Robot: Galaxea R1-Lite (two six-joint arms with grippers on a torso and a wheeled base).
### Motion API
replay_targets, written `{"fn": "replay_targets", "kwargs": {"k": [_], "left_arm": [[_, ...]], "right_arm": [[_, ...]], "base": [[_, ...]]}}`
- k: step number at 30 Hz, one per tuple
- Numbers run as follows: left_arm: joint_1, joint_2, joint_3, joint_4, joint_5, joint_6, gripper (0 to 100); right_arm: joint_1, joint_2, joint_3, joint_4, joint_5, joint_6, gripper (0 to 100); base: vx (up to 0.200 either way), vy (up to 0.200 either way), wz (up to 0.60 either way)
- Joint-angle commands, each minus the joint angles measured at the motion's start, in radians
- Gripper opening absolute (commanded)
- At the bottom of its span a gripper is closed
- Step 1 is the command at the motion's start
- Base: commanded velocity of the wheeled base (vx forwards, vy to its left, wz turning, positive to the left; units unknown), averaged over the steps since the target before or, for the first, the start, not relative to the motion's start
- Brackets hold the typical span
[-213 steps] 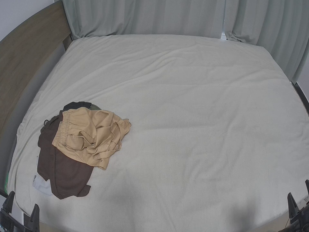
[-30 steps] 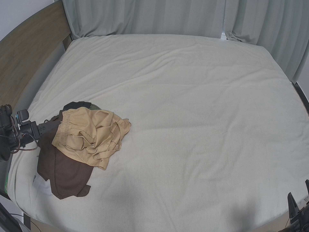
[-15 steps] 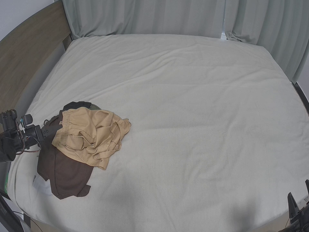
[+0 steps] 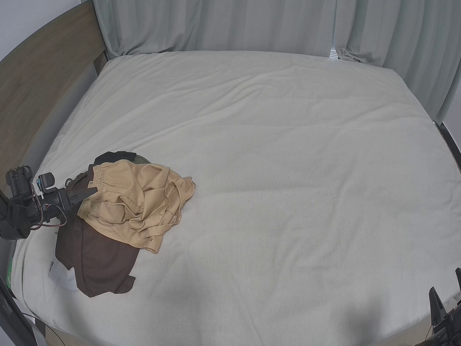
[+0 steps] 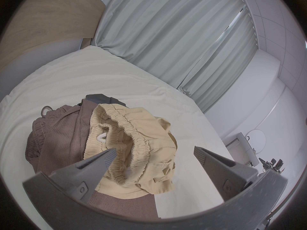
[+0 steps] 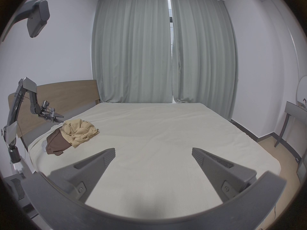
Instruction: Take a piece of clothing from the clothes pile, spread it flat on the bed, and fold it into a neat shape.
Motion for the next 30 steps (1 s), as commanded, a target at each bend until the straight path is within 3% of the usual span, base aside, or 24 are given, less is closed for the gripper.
{"fn": "replay_targets", "kwargs": {"k": [1, 30], "left_arm": [[-0.007, 0.014, -0.009, 0.0, -0.001, 0.0, 100], [-0.114, 0.034, -0.008, -0.004, 0.0, 0.001, 100]], "right_arm": [[0.001, -0.016, 0.018, 0.0, 0.001, 0.0, 100], [-0.001, -0.016, 0.018, 0.0, 0.001, 0.0, 100]], "base": [[0.0, 0.0, 0.0], [0.0, 0.0, 0.0]]}}
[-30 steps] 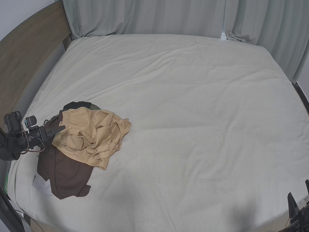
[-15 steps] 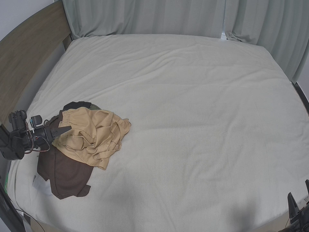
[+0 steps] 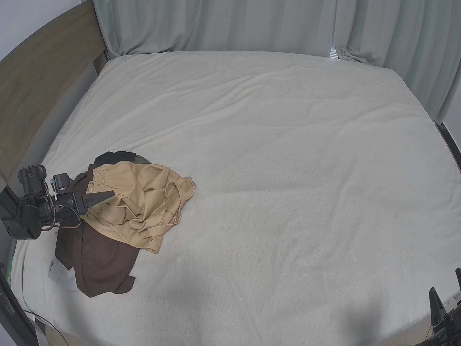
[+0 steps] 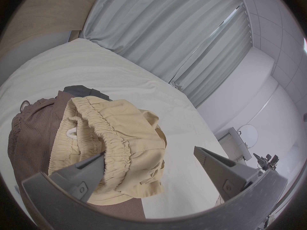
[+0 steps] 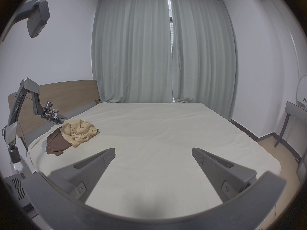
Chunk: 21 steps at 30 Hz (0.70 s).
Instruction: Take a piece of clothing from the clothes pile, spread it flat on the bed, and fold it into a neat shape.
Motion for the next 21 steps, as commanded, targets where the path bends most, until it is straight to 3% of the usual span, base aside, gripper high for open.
{"fn": "replay_targets", "kwargs": {"k": [1, 21], "left_arm": [[-0.011, 0.008, 0.002, -0.005, 0.001, 0.0, 100], [-0.013, 0.06, -0.001, -0.034, 0.001, 0.045, 100]], "right_arm": [[0.001, -0.016, 0.018, 0.0, 0.001, -0.001, 100], [-0.001, -0.016, 0.018, 0.0, 0.001, -0.001, 100]], "base": [[0.0, 0.0, 0.0], [0.0, 0.0, 0.0]]}}
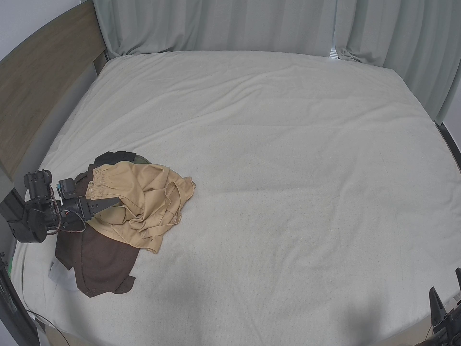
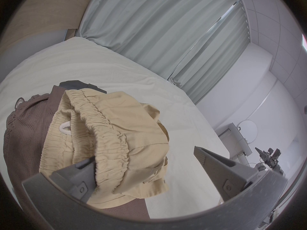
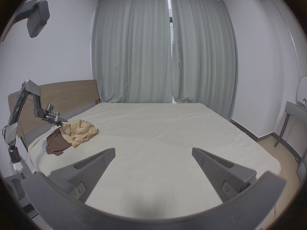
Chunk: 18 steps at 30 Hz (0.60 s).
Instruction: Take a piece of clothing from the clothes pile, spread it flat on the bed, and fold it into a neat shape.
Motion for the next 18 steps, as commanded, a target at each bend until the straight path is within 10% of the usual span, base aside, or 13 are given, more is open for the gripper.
{"fn": "replay_targets", "kwargs": {"k": [1, 18], "left_arm": [[0.003, 0.003, -0.002, -0.002, 0.0, 0.0, 0], [0.0, -0.011, 0.004, -0.008, -0.006, -0.008, 0]], "right_arm": [[0.0, -0.016, 0.016, 0.0, 0.001, 0.0, 100], [0.0, -0.016, 0.018, 0.0, 0.001, 0.0, 100]], "base": [[0.0, 0.0, 0.0], [0.0, 0.0, 0.0]]}}
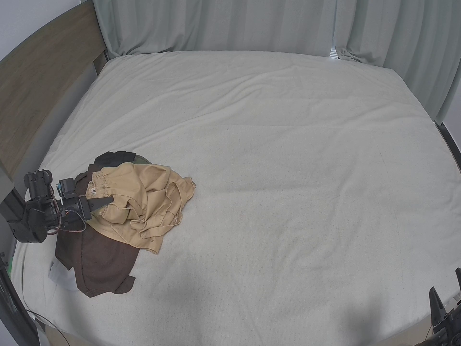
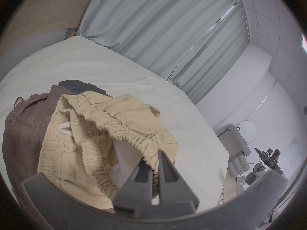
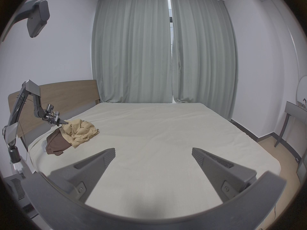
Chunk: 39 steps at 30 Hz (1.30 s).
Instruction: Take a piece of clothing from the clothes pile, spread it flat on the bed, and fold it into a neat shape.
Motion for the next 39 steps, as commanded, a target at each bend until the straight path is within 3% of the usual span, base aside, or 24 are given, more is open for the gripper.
{"fn": "replay_targets", "kwargs": {"k": [1, 29, 39], "left_arm": [[0.005, -0.012, 0.005, 0.0, -0.001, 0.0, 0], [-0.005, -0.104, 0.085, -0.013, -0.001, -0.002, 0], [-0.025, -0.115, 0.134, -0.074, -0.001, -0.003, 0]], "right_arm": [[0.0, -0.016, 0.016, 0.0, 0.001, 0.0, 100], [0.0, -0.016, 0.018, 0.0, 0.001, 0.0, 100], [0.0, -0.016, 0.018, 0.0, 0.001, -0.002, 100]], "base": [[0.0, 0.0, 0.0], [0.0, 0.0, 0.0], [0.0, 0.0, 0.0]]}}
